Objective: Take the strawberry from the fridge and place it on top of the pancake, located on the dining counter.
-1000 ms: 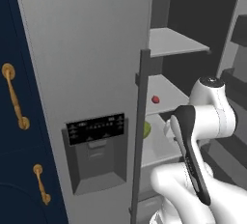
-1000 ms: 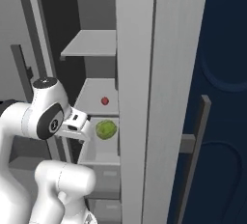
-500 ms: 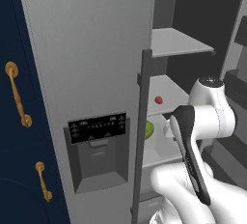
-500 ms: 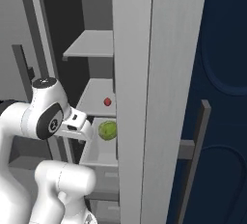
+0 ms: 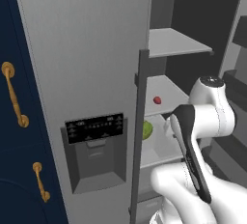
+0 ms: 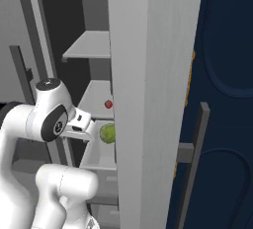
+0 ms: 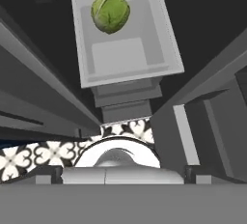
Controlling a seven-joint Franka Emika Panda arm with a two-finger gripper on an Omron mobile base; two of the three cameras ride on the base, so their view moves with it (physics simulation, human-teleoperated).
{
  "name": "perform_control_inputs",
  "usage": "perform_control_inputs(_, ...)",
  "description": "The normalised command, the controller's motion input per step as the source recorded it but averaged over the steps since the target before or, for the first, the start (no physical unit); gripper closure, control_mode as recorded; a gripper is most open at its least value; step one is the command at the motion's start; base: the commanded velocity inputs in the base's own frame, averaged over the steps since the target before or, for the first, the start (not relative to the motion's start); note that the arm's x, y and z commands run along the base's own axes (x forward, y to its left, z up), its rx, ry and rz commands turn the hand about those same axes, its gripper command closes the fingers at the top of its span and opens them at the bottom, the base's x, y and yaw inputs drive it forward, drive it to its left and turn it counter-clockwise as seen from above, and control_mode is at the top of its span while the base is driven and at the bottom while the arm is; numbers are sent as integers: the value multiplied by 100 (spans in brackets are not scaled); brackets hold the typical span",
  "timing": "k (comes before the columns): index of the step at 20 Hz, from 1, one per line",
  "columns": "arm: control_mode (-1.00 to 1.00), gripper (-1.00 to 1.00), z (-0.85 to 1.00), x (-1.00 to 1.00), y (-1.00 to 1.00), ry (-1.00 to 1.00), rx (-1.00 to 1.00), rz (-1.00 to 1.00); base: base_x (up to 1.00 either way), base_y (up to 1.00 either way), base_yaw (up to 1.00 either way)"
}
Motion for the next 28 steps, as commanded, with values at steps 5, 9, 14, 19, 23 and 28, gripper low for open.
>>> perform_control_inputs(5,-100,-100,1,57,-16,-12,0,6,0,0,0)
perform_control_inputs(9,-100,-100,1,84,-5,-18,0,11,0,0,0)
perform_control_inputs(14,-100,-100,0,100,-7,-17,1,24,0,0,0)
perform_control_inputs(19,-100,-100,5,93,-5,-5,4,17,0,0,0)
perform_control_inputs(23,-100,-100,4,80,-16,5,3,1,0,0,0)
perform_control_inputs(28,-100,-100,-2,53,0,0,1,-4,0,0,0)
